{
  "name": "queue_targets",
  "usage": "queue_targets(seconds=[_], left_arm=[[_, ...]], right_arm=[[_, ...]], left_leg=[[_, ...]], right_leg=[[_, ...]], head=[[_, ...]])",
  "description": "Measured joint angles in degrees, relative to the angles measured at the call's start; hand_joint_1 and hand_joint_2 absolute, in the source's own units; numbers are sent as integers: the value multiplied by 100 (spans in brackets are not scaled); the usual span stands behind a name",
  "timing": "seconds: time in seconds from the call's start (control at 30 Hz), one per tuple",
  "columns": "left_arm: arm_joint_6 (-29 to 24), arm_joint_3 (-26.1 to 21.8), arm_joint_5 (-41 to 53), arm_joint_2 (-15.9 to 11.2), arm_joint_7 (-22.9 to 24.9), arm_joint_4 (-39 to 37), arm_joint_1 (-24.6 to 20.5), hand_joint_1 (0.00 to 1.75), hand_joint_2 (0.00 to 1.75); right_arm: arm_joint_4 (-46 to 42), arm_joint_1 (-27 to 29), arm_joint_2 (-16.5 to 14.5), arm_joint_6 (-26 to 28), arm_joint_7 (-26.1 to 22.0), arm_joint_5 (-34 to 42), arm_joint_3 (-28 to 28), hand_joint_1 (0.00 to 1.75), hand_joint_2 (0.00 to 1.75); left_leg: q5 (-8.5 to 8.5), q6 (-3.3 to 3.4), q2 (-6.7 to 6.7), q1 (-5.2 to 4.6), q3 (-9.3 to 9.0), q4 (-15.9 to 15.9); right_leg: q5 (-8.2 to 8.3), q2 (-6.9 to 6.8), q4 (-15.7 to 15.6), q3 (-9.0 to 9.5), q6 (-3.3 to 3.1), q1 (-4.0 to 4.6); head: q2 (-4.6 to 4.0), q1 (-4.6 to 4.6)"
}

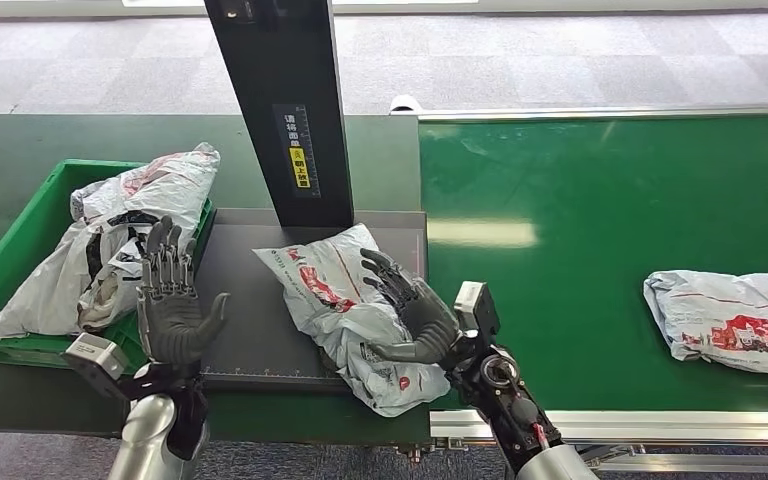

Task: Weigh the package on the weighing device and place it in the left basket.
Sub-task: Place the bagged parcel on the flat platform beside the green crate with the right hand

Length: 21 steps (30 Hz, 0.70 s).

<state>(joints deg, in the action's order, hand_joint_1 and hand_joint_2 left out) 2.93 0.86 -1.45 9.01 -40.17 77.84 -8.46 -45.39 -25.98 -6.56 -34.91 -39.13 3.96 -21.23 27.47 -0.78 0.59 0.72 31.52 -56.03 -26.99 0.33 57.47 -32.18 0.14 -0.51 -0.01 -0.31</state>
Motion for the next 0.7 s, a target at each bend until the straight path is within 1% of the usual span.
queue_targets(seconds=[0.1, 0.13, 0.27, 0.43, 0.5, 0.57, 0.7], left_arm=[[2, -3, -19, -24, 0, 2, 43, 0, 175], [2, -3, -19, -31, 0, 2, 54, 0, 175], [4, -3, -19, -48, 0, 2, 66, 0, 175], [9, -4, -6, -71, 0, 3, 92, 0, 175], [12, -5, 19, -85, 0, 8, 124, 0, 175], [20, -7, 42, -101, 0, 20, 160, 0, 175], [82, -11, 127, -128, -1, 102, 277, 0, 175]], right_arm=[[-178, 102, 54, -641, 179, 706, 167, 0, 175], [-216, 129, 66, -779, 215, 851, 212, 0, 175], [-315, 199, 99, -968, 302, 1100, 328, 0, 175], [-489, 260, 121, -1314, 617, 2074, 491, 0, 175], [-618, 289, 151, -1271, 706, 2286, 574, 0, 175], [-735, 324, 199, -1068, 723, 2261, 654, 0, 175], [-961, 447, 370, -257, 496, 1729, 843, 0, 175]], left_leg=[[0, 0, 1, 0, 0, 0], [0, 0, 1, 0, 0, 0], [0, 0, 1, 0, 0, 0], [0, 0, 1, 0, 0, 0], [0, 0, 1, 0, 0, 0], [0, 0, 1, 0, 0, 0], [0, 0, 2, -1, 1, 0]], right_leg=[[0, 0, 0, 0, 0, 0], [0, 0, 0, 0, 0, 0], [0, 0, 0, 0, 0, 0], [0, 0, 0, 0, 0, 0], [0, 0, 0, 0, 0, 0], [0, 0, 0, 0, 0, 0], [0, -1, -1, 1, 0, -1]], head=[[0, 0], [0, 0], [0, -1], [-1, -1], [-1, 0], [1, -1], [0, -1]])
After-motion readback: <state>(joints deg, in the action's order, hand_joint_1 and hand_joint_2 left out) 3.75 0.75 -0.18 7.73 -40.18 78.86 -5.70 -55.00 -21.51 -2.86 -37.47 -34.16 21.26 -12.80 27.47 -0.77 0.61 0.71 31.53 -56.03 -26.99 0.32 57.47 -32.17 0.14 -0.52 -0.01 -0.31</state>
